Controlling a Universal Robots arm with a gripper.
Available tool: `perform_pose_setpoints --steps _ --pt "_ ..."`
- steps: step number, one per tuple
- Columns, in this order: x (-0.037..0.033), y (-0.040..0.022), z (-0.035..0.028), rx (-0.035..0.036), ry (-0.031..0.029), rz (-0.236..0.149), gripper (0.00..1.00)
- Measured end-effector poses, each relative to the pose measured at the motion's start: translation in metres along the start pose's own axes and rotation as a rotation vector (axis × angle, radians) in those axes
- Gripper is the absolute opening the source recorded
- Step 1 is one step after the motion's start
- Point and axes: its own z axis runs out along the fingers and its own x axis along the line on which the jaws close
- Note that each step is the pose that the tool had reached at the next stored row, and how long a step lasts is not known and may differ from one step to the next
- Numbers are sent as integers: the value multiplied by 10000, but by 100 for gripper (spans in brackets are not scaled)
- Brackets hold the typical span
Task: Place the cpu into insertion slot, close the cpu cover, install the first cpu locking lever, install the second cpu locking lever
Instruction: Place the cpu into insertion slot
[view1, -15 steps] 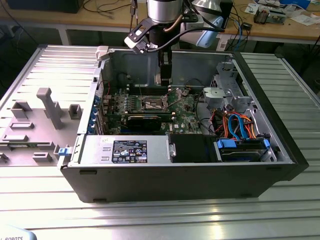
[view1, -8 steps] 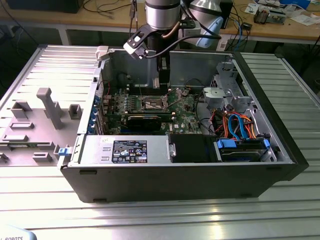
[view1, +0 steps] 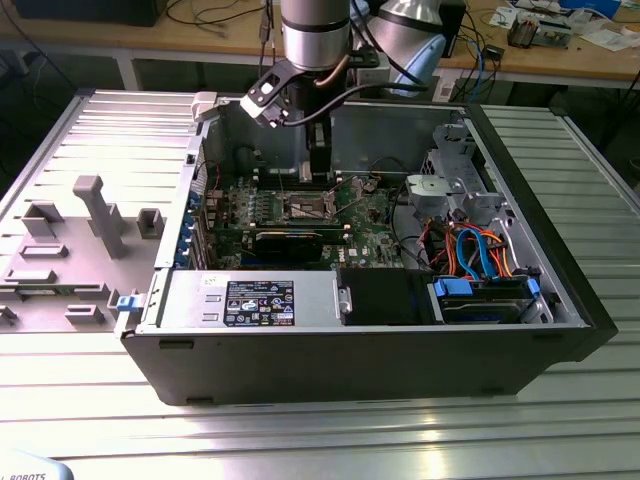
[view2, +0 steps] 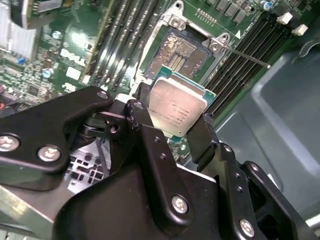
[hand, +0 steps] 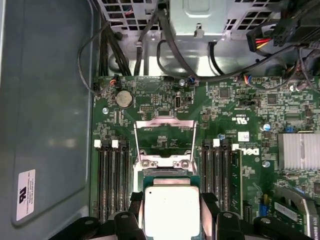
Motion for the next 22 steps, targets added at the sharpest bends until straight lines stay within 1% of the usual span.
perform_pose_setpoints --steps 1,3,4,7,8,10,14,16,22 --pt "28 -10 37 -1 2 -3 54" --pt "63 -25 73 0 1 -4 54" --pt "89 -35 109 -1 3 -7 54" --pt "90 -43 175 1 4 -31 54" --pt "83 -48 221 3 3 -34 54" --pt "79 -53 264 2 6 -33 54" --pt "79 -54 266 3 3 -35 54" --pt "79 -54 266 2 -33 -38 54" --pt "79 -54 266 3 -37 -39 54"
